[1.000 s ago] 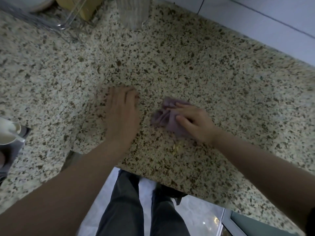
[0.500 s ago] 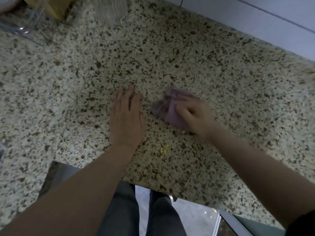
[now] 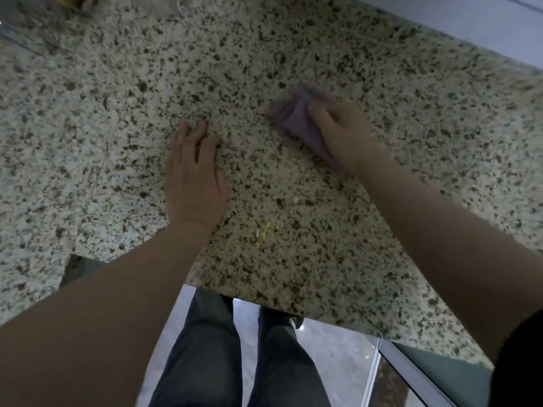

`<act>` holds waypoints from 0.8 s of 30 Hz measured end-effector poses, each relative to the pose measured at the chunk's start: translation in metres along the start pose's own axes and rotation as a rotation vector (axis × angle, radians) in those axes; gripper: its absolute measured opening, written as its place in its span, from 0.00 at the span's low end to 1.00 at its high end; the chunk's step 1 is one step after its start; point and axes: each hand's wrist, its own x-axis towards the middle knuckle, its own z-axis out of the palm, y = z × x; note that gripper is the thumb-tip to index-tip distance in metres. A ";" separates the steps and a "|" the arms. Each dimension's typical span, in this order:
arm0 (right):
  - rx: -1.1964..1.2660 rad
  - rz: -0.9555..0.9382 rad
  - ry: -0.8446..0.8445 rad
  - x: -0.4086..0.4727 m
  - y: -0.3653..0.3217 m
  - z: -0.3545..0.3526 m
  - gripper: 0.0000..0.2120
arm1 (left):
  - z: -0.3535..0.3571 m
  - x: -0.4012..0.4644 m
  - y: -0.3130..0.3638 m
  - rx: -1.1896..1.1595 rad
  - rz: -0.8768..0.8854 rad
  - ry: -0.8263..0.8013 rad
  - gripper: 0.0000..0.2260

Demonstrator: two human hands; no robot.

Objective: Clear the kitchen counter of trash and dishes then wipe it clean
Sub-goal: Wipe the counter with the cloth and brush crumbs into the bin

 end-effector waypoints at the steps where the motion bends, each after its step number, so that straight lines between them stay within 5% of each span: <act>1: 0.007 0.004 -0.035 -0.023 0.006 0.003 0.18 | 0.000 -0.001 0.000 0.002 0.001 0.001 0.19; 6: 0.189 0.042 -0.125 -0.116 0.025 0.013 0.15 | 0.001 0.001 -0.001 0.017 -0.005 0.006 0.19; 13: 0.336 0.236 0.218 -0.102 0.041 -0.013 0.20 | 0.003 0.000 -0.002 -0.016 0.024 0.030 0.20; 19: 0.310 0.174 0.262 -0.104 0.025 0.011 0.25 | 0.002 -0.001 -0.003 -0.028 0.032 0.045 0.19; 24: 0.170 0.052 0.176 -0.132 -0.002 0.051 0.16 | 0.003 0.000 -0.005 -0.020 0.051 0.062 0.19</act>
